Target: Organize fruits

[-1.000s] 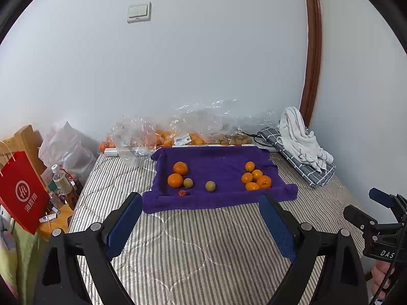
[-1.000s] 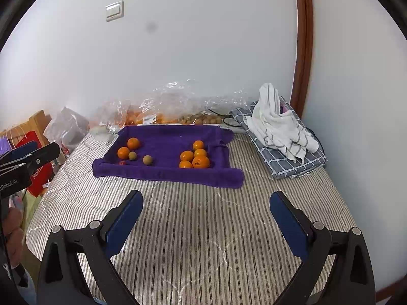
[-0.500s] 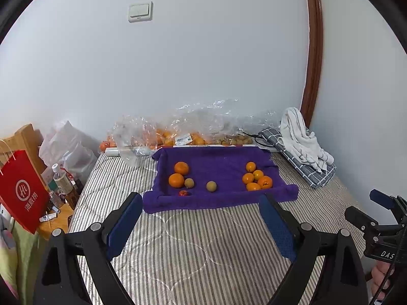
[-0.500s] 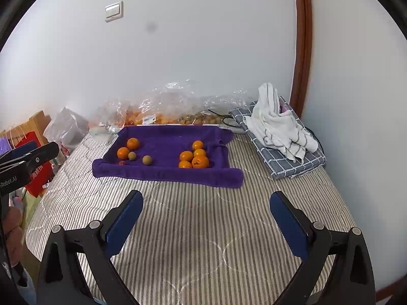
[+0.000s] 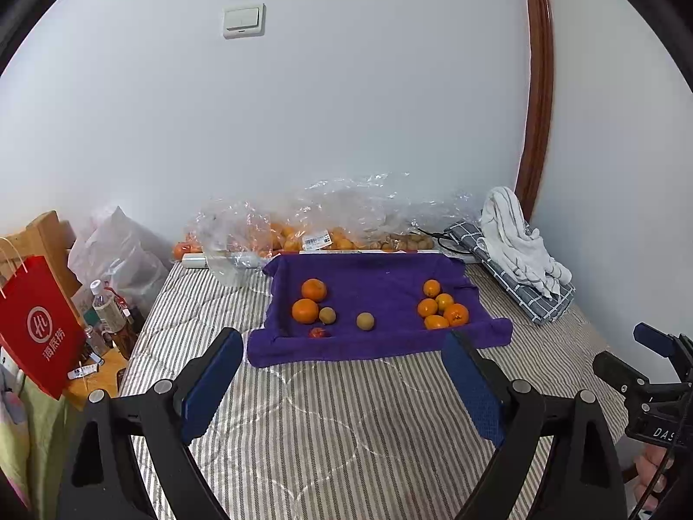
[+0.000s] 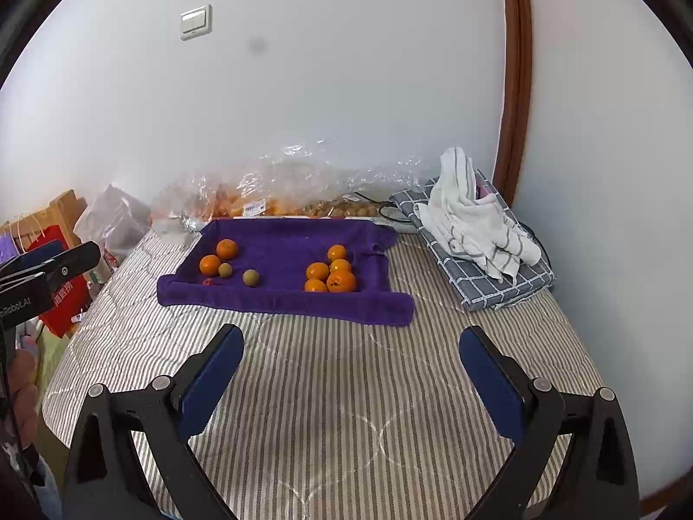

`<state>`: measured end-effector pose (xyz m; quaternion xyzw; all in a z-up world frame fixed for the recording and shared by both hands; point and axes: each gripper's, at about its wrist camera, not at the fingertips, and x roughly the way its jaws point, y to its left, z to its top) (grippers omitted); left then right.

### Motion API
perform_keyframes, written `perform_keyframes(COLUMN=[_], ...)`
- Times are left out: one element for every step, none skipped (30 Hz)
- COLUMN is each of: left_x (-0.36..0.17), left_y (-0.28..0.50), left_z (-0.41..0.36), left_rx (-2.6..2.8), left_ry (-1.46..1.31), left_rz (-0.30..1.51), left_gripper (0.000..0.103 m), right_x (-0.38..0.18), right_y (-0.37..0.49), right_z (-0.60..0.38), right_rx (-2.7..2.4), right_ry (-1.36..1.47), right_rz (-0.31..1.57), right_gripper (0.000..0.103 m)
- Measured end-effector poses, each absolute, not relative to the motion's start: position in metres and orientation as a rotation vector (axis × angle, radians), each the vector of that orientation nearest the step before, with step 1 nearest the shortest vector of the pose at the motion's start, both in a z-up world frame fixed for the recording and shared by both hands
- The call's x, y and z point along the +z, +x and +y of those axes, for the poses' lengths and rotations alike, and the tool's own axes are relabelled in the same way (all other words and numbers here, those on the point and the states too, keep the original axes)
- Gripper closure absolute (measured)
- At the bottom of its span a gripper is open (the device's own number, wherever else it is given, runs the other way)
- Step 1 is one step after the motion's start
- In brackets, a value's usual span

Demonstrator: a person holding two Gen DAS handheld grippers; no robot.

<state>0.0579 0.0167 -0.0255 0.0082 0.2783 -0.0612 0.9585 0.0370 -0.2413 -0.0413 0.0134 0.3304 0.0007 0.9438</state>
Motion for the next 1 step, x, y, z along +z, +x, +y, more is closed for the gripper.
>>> perform_keyframes(left_x=[-0.0265], left_y=[0.0594], left_z=[0.0170], left_rx=[-0.128], left_ry=[0.019], left_rz=[0.567], left_gripper=[0.010], right_x=[-0.0416], right_y=[0.0377], right_z=[-0.2405], right_rx=[0.002], right_ry=[0.026], right_rz=[0.673], right_gripper=[0.004])
